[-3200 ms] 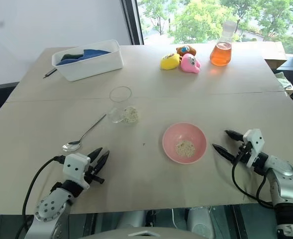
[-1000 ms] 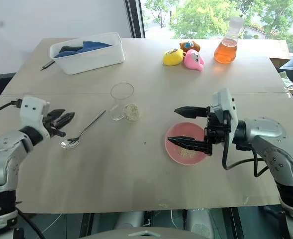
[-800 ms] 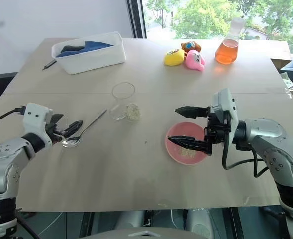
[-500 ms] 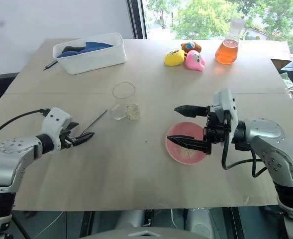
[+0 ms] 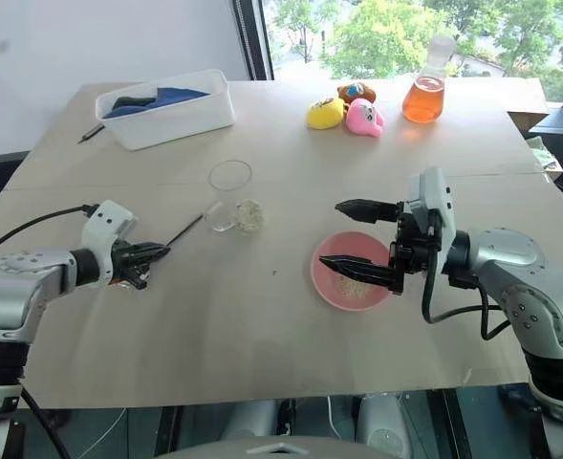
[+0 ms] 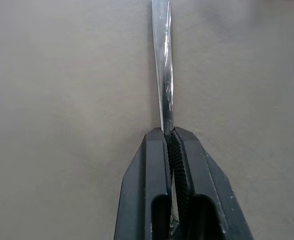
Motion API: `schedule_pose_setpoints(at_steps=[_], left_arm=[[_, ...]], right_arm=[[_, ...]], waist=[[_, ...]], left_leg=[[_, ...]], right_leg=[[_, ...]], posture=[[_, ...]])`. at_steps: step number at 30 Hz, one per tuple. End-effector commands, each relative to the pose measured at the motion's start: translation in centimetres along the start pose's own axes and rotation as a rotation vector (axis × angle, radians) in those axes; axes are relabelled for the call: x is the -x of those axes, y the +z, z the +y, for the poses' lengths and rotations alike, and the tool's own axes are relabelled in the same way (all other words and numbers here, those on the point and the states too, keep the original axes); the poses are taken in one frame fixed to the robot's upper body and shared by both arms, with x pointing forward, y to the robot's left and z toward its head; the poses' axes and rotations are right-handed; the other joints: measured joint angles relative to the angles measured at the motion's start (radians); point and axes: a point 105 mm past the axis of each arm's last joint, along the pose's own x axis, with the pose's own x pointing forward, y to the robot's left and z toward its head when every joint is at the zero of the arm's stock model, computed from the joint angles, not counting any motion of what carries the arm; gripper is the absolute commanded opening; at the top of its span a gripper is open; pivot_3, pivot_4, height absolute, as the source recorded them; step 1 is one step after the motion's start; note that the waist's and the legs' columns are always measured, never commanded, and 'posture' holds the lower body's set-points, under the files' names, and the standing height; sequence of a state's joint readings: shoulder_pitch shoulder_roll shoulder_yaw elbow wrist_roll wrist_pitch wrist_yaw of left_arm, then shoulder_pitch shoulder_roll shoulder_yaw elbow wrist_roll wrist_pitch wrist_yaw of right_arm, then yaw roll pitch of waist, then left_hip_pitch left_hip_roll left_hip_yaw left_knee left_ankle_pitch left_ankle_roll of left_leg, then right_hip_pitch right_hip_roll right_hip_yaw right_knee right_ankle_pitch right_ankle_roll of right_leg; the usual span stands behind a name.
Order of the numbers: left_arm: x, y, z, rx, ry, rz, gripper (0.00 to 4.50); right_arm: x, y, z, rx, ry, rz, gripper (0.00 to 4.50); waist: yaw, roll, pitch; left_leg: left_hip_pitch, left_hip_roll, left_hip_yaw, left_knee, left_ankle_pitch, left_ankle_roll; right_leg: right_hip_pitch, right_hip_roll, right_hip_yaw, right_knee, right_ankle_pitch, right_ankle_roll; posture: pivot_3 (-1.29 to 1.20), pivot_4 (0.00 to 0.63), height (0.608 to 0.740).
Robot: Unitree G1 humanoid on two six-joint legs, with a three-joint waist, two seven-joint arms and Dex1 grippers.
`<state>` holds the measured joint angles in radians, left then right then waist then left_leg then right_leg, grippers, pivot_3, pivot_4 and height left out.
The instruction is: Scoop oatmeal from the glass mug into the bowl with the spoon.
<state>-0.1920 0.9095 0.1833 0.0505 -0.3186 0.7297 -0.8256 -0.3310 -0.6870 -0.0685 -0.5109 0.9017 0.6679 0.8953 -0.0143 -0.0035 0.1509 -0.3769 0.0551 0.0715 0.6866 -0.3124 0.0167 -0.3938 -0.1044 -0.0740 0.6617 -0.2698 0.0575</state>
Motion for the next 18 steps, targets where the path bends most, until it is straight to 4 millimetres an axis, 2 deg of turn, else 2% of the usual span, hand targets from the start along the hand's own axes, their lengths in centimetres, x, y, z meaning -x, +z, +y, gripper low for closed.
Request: schedule_pose_setpoints(at_steps=[1, 3, 5, 12, 15, 18], left_arm=[[0.3, -3.3, 1.4, 0.049, 0.135, 0.000, 0.02], [0.6, -2.5, 0.8, 0.020, 0.168, -0.133, 0.02], [1.3, -2.5, -0.9, -0.007, 0.196, -0.250, 0.02], [4.4, -3.7, -8.1, -0.033, 0.133, -0.424, 0.02], [5.5, -4.2, -9.8, -0.091, 0.143, -0.444, 0.02], [6.0, -3.8, -11.2, -0.089, 0.122, -0.475, 0.02]], right_arm=[[0.4, 1.0, 0.0, 0.049, -0.015, -0.031, 4.50], [0.4, 0.9, 0.0, 0.048, -0.015, -0.031, 4.50], [0.3, 0.8, 0.0, 0.037, -0.012, -0.031, 4.50], [-0.2, -1.2, 0.2, -0.030, 0.015, 0.047, 4.50], [-0.9, -1.8, 0.6, -0.126, 0.031, 0.033, 4.50], [-1.9, -2.6, 0.8, -0.218, -0.001, 0.036, 4.50]], waist=[[-0.006, 0.001, -0.001], [-0.008, 0.002, -0.001], [-0.010, 0.001, -0.001], [0.004, -0.001, -0.002], [0.007, -0.002, -0.002], [0.011, -0.003, -0.002]], left_leg=[[0.001, 0.000, 0.000, -0.001, 0.000, 0.000], [0.004, 0.000, 0.000, -0.002, 0.000, 0.000], [0.004, 0.000, 0.000, -0.003, 0.000, 0.000], [0.000, 0.000, 0.000, -0.002, -0.002, 0.004], [-0.001, -0.001, -0.001, -0.001, -0.003, 0.005], [-0.002, -0.002, -0.002, -0.001, -0.006, 0.009]], right_leg=[[0.000, 0.000, 0.002, 0.000, 0.000, 0.000], [0.000, 0.001, 0.005, 0.000, 0.000, 0.000], [0.000, 0.001, 0.006, 0.001, 0.000, 0.000], [-0.001, -0.002, 0.007, -0.003, 0.000, 0.000], [-0.002, -0.002, 0.006, -0.004, 0.000, 0.000], [-0.002, -0.001, 0.004, -0.004, 0.000, 0.000]], posture=[[0.00, 0.150, 0.740], [0.00, 0.150, 0.740], [0.00, 0.150, 0.740], [0.00, 0.150, 0.740], [0.00, 0.150, 0.740], [0.00, 0.150, 0.740]])
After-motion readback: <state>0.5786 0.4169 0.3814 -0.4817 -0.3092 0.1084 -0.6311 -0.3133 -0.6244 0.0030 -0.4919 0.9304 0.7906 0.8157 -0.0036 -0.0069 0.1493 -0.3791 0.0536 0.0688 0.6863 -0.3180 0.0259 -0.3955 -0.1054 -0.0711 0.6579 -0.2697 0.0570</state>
